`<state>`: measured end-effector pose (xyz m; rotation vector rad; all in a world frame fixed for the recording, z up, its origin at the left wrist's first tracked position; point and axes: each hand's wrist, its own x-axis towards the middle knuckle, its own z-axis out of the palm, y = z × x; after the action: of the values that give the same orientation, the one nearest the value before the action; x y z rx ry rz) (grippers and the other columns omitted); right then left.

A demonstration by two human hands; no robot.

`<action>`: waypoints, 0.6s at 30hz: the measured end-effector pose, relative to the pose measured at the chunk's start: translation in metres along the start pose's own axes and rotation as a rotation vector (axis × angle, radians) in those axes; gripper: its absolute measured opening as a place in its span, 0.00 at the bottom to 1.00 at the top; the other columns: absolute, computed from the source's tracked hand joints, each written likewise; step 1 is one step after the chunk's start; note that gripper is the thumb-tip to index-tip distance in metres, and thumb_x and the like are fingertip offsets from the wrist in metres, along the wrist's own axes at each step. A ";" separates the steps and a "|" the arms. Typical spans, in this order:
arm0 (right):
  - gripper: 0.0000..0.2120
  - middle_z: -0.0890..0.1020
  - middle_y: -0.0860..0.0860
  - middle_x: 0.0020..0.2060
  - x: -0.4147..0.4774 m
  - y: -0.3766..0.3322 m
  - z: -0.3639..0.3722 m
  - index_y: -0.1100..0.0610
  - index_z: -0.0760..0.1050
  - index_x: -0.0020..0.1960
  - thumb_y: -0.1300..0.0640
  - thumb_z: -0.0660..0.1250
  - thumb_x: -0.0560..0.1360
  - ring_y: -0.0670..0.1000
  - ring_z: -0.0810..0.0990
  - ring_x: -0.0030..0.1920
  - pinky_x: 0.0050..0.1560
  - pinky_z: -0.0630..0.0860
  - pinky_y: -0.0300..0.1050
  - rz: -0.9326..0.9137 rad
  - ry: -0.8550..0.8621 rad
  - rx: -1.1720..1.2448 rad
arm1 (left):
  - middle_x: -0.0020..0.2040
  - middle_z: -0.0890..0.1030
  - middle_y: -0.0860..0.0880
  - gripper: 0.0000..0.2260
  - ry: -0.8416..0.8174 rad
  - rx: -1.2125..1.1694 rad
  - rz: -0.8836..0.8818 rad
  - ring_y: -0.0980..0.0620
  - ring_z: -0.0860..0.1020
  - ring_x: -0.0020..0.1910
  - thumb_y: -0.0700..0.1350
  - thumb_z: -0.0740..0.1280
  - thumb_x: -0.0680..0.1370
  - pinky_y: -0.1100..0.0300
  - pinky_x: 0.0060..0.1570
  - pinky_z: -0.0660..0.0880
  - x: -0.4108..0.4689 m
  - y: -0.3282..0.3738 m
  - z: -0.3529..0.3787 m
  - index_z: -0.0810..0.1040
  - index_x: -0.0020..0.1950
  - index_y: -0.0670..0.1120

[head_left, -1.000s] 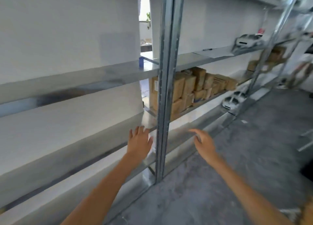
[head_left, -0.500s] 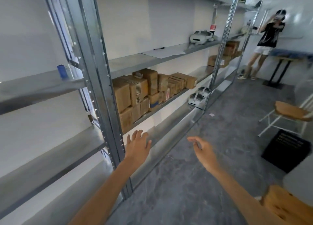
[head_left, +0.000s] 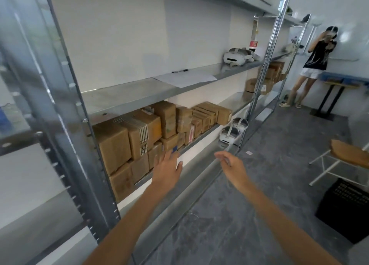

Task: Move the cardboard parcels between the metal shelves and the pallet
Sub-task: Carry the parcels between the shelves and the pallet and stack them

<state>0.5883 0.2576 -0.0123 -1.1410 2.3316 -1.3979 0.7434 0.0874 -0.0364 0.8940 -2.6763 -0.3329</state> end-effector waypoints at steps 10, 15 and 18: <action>0.14 0.78 0.49 0.58 0.147 0.012 0.009 0.56 0.75 0.62 0.62 0.58 0.79 0.47 0.75 0.60 0.58 0.68 0.36 -0.050 -0.070 -0.010 | 0.67 0.70 0.48 0.14 -0.007 -0.038 -0.154 0.48 0.68 0.67 0.49 0.56 0.82 0.52 0.67 0.63 0.087 -0.025 0.035 0.70 0.65 0.48; 0.14 0.78 0.50 0.54 0.231 0.018 0.029 0.57 0.71 0.64 0.59 0.60 0.80 0.47 0.78 0.49 0.36 0.69 0.26 -0.075 -0.190 -0.059 | 0.66 0.71 0.47 0.12 0.044 0.003 -0.246 0.46 0.68 0.65 0.48 0.56 0.82 0.50 0.68 0.63 0.126 -0.015 0.045 0.70 0.63 0.47; 0.18 0.80 0.51 0.54 0.282 0.022 0.044 0.55 0.68 0.67 0.55 0.62 0.78 0.50 0.80 0.49 0.47 0.78 0.42 -0.135 -0.205 -0.165 | 0.67 0.70 0.46 0.14 0.061 0.009 -0.321 0.45 0.66 0.67 0.47 0.55 0.82 0.50 0.70 0.60 0.150 -0.001 0.051 0.70 0.66 0.47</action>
<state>0.4067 0.0372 0.0053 -1.4379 2.2944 -1.0837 0.6122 0.0007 -0.0531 1.3172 -2.4768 -0.3572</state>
